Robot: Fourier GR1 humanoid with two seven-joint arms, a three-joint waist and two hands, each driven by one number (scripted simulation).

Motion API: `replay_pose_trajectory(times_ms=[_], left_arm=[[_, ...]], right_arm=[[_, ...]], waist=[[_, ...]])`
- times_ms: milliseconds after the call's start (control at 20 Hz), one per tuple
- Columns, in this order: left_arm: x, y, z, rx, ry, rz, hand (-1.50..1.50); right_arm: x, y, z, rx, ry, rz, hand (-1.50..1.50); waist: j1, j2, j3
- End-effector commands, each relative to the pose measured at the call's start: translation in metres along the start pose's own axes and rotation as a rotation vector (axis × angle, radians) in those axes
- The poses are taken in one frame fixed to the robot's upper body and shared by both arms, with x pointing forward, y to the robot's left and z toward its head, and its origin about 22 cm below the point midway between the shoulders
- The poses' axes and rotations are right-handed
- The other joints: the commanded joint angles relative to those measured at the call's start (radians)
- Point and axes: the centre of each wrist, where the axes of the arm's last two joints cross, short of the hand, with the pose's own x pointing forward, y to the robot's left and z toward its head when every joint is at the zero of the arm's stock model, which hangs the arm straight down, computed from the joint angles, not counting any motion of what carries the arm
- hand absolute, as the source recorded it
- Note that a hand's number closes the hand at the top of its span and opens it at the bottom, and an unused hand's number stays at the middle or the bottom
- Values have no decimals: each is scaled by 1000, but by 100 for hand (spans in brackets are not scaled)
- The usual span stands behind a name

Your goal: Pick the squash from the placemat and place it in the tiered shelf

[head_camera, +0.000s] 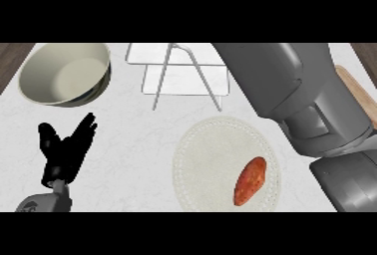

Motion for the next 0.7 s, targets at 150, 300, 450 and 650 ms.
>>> replay_pose_trajectory(times_ms=[150, 300, 450, 650], left_arm=[[-9, -1, 1, -12, 55, 9, 0], [-12, 2, 0, 2, 54, 27, 0], [-4, 2, -1, 4, 49, 21, 0], [-7, 5, -11, 17, 63, 18, 0]], right_arm=[[-11, -9, -5, -116, 117, -257, -150], [-9, -6, -2, -134, 109, -334, -150], [2, -13, 1, -139, 117, -481, -150], [-18, -33, -8, -171, 127, -620, -150]], waist=[[-4, 2, -6], [-9, 0, -6], [-5, 1, -6], [-18, 2, -6]])
